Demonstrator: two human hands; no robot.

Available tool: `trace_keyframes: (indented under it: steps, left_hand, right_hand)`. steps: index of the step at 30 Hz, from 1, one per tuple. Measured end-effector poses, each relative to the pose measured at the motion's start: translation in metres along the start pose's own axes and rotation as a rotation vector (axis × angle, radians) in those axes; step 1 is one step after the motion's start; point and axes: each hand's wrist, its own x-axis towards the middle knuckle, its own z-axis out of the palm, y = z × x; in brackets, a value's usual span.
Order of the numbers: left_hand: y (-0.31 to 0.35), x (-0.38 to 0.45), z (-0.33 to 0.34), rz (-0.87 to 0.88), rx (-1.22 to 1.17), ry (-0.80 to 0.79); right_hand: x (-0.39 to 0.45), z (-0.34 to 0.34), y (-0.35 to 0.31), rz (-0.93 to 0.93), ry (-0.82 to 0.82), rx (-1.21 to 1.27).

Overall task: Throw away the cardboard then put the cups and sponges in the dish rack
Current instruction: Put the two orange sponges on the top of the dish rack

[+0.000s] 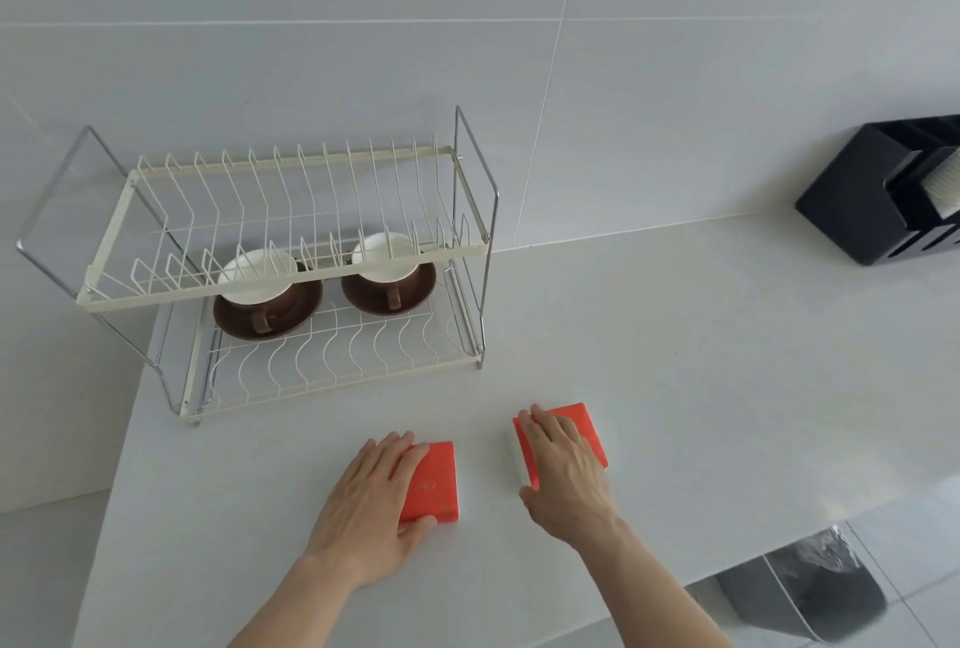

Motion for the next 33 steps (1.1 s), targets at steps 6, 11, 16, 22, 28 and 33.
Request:
trace_keyframes:
  steps: [6, 11, 16, 22, 28, 33]
  left_hand:
    - [-0.001, 0.007, -0.003, 0.017, 0.003, -0.032]
    - [-0.001, 0.01, -0.003, -0.007, 0.013, -0.039]
    - [-0.003, 0.015, -0.008, -0.025, 0.003, -0.042]
    - [-0.007, 0.025, -0.035, -0.024, -0.03, 0.015]
    - [-0.006, 0.043, -0.087, -0.005, -0.05, 0.07]
    - [-0.002, 0.05, -0.137, 0.01, -0.01, 0.138]
  right_hand:
    - [0.015, -0.009, 0.018, -0.051, -0.064, -0.232]
    - [0.02, -0.004, 0.023, -0.066, -0.085, -0.241]
    - [0.024, 0.0, 0.023, -0.073, -0.049, -0.188]
    - [0.036, -0.024, 0.015, -0.081, -0.017, -0.121]
    - [0.056, -0.067, 0.005, -0.081, 0.061, -0.071]
    - [0.068, -0.111, -0.005, -0.082, 0.11, -0.058]
